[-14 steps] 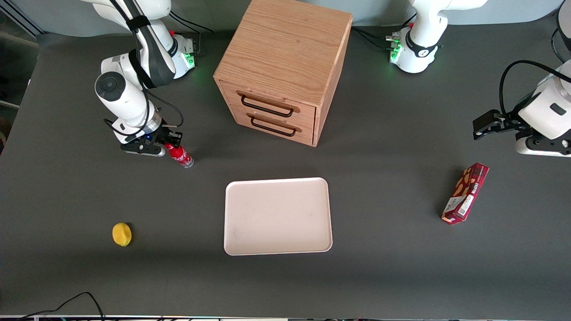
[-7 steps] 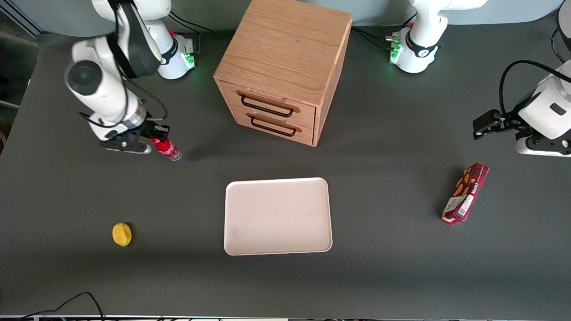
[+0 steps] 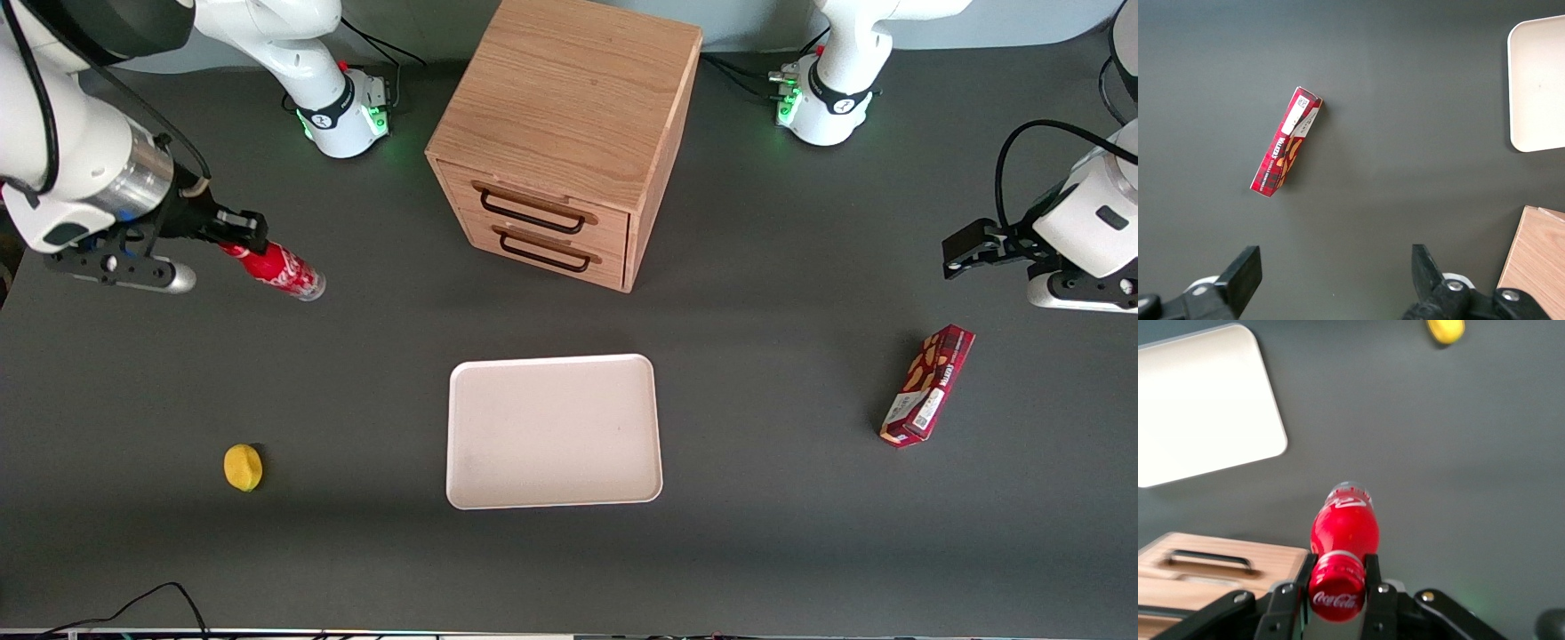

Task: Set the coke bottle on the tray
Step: 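Lift the bottle and carry it with the right gripper onto the white tray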

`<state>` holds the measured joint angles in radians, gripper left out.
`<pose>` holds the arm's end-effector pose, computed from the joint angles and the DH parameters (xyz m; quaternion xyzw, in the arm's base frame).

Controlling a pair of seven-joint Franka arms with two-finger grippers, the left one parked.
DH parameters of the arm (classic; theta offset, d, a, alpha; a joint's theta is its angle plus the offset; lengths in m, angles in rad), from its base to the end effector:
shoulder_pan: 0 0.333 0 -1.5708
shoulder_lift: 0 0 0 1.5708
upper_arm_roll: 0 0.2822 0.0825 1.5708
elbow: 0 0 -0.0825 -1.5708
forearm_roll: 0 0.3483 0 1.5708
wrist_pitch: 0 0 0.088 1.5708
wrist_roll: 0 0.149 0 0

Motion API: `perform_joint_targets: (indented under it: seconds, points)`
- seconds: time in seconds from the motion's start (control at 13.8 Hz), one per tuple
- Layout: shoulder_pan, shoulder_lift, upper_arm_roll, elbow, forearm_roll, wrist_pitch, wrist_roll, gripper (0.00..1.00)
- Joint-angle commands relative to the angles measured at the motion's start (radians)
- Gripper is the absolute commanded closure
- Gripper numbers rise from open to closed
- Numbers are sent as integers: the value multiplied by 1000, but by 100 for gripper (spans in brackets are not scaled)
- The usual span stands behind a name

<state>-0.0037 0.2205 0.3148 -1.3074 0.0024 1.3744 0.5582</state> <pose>0.5276 0.1517 0.5323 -0.9891 0.1238 0.0795 0.0020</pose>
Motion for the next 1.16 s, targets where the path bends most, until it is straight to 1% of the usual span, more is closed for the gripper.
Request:
perform_joint_targets:
  seconds: [0.0, 0.07, 0.15, 0.29, 0.36, 0.44, 0.51, 0.58, 0.8, 0.87, 0.95, 1.09]
  points:
    - [60, 342, 105, 382, -13, -42, 286, 100]
    - [82, 393, 121, 399, -56, 30, 369, 100]
    - [97, 436, 148, 398, -120, 107, 429, 100]
    - [114, 554, 225, 396, -278, 265, 572, 100]
    - [117, 609, 249, 395, -359, 331, 630, 100]
    - [134, 661, 268, 396, -431, 391, 681, 100]
    - [139, 702, 270, 395, -484, 441, 712, 100]
    - [140, 730, 270, 395, -508, 468, 727, 100]
    - [140, 767, 270, 392, -541, 509, 738, 100]
    - [140, 772, 270, 392, -542, 520, 737, 83]
    - [139, 770, 268, 392, -544, 520, 729, 1]
    - [122, 748, 285, 393, -535, 480, 711, 0]
